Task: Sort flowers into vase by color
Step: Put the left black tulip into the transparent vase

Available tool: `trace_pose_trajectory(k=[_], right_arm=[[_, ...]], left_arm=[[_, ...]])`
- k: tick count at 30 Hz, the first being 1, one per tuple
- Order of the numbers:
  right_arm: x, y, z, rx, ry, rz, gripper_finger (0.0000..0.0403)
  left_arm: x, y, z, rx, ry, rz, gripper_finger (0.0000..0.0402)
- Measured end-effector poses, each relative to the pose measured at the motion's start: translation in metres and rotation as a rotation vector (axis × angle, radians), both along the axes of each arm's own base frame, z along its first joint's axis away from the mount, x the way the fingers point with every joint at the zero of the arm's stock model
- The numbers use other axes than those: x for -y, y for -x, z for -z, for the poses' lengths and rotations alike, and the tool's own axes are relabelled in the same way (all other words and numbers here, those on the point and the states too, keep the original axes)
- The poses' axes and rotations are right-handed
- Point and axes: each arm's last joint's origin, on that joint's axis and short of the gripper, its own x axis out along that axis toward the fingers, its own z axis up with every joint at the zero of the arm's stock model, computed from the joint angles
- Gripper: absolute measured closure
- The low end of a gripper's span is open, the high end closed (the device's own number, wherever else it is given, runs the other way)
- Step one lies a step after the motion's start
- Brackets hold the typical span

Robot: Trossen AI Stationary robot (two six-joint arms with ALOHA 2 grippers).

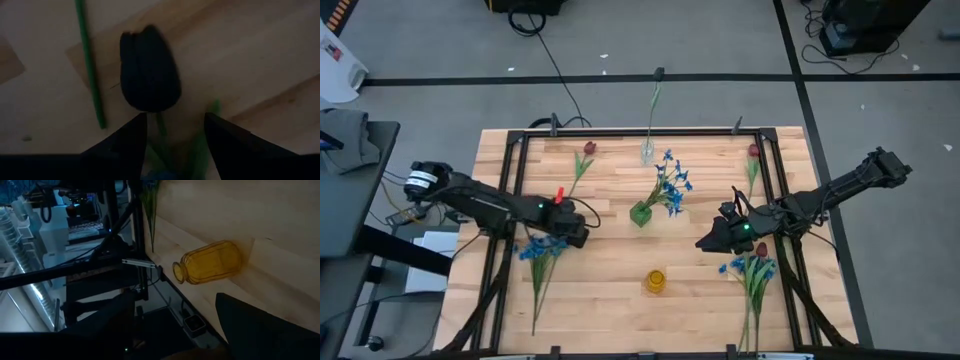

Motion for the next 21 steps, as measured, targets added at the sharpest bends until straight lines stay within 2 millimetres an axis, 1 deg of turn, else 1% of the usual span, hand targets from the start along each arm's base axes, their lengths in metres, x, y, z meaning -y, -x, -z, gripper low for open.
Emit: trace_pose_trajectory(k=[2,6,9,11,13,18,19,21], right_arm=[[0.0000,0.0000,0.0000,-0.001,-0.001,0.000,0.0115],[0.0001,0.0000,0.0000,0.000,0.000,0.005,0.0115],[0.0008,-0.0002,0.0000,0.004,0.010,0.026,0.0115],[0.0012,-0.0003,0.0000,0.006,0.017,0.039,0.0115],[0.0015,-0.0004,0.0000,0.008,0.025,0.045,0.0115],[0.0015,-0.0004,0.0000,0.010,0.032,0.043,0.0115],[0.0015,-0.0004,0.0000,0.010,0.034,0.041,0.0115],[0.0015,-0.0004,0.0000,0.012,0.041,0.039,0.0115]], left_arm=[[0.0007,-0.0011,0.0046,-0.029,0.012,0.003,0.0200],[0.0013,-0.0023,0.0069,-0.047,0.023,0.007,0.0200],[0.0013,-0.0015,0.0064,-0.048,0.025,0.007,0.0212],[0.0012,-0.0008,0.0056,-0.055,0.025,0.008,0.0232],[0.0015,-0.0014,0.0041,-0.062,0.028,0.021,0.0263],[0.0024,-0.0049,-0.0002,-0.057,0.037,0.060,0.0367],[0.0024,-0.0056,-0.0010,-0.054,0.035,0.062,0.0383],[0.0024,-0.0074,-0.0029,-0.043,0.029,0.065,0.0389]])
